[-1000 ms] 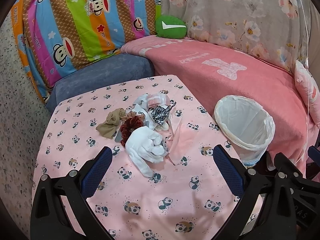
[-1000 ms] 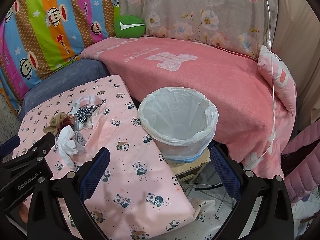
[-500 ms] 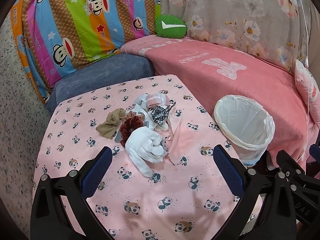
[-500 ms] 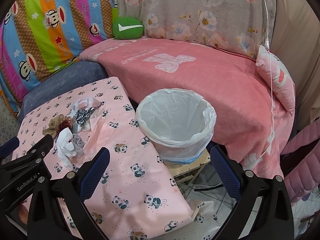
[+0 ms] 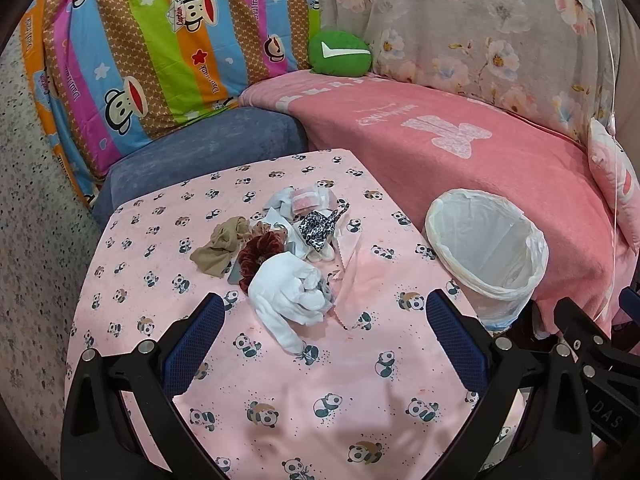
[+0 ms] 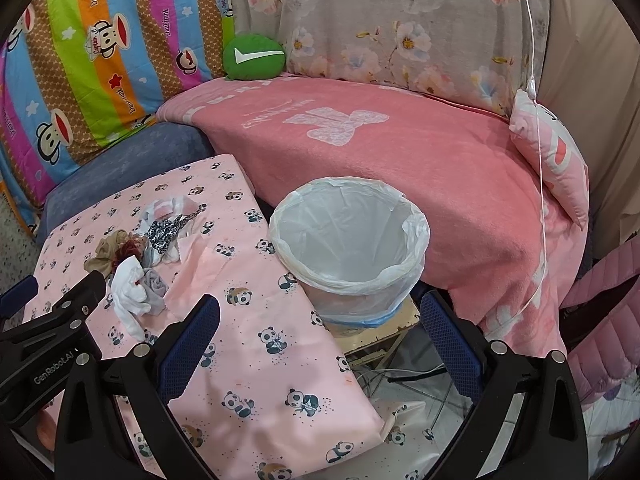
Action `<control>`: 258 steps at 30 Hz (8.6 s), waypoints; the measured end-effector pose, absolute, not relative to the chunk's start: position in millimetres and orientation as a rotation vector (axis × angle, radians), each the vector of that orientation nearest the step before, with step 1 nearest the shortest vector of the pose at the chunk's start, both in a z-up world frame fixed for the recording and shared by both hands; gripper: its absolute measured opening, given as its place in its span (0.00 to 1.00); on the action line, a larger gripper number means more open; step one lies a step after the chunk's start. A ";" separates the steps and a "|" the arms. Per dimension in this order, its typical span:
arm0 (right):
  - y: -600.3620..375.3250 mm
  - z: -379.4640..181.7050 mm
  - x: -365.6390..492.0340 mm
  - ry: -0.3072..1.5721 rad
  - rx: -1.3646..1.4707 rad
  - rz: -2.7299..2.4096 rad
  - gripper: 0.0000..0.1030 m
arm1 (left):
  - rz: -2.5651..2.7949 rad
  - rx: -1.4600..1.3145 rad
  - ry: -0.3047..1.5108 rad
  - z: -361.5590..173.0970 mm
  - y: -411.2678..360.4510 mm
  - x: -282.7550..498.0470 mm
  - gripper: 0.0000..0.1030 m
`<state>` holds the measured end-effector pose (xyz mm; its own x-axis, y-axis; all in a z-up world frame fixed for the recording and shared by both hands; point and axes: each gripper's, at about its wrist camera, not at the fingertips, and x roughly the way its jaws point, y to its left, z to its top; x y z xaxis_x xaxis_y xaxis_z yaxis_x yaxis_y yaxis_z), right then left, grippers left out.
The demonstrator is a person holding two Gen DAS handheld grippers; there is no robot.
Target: Collect trash
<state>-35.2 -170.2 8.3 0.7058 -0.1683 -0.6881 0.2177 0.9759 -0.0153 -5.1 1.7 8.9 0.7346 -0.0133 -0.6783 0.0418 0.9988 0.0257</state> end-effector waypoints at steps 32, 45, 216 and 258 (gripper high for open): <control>-151.7 -5.1 -40.0 0.805 0.039 -0.183 0.95 | -0.013 0.023 0.814 -5.3 17.9 -14.4 0.93; -148.8 -3.6 -41.4 0.799 0.038 -0.184 0.95 | -0.009 0.020 0.813 -5.9 22.1 -16.8 0.93; -291.8 -47.8 83.7 0.718 0.377 -0.191 0.40 | -0.561 0.015 0.811 -18.4 -138.2 133.2 0.69; -102.0 -58.0 58.0 0.850 0.204 0.065 0.60 | -0.110 -0.157 0.889 -51.2 76.0 100.0 0.74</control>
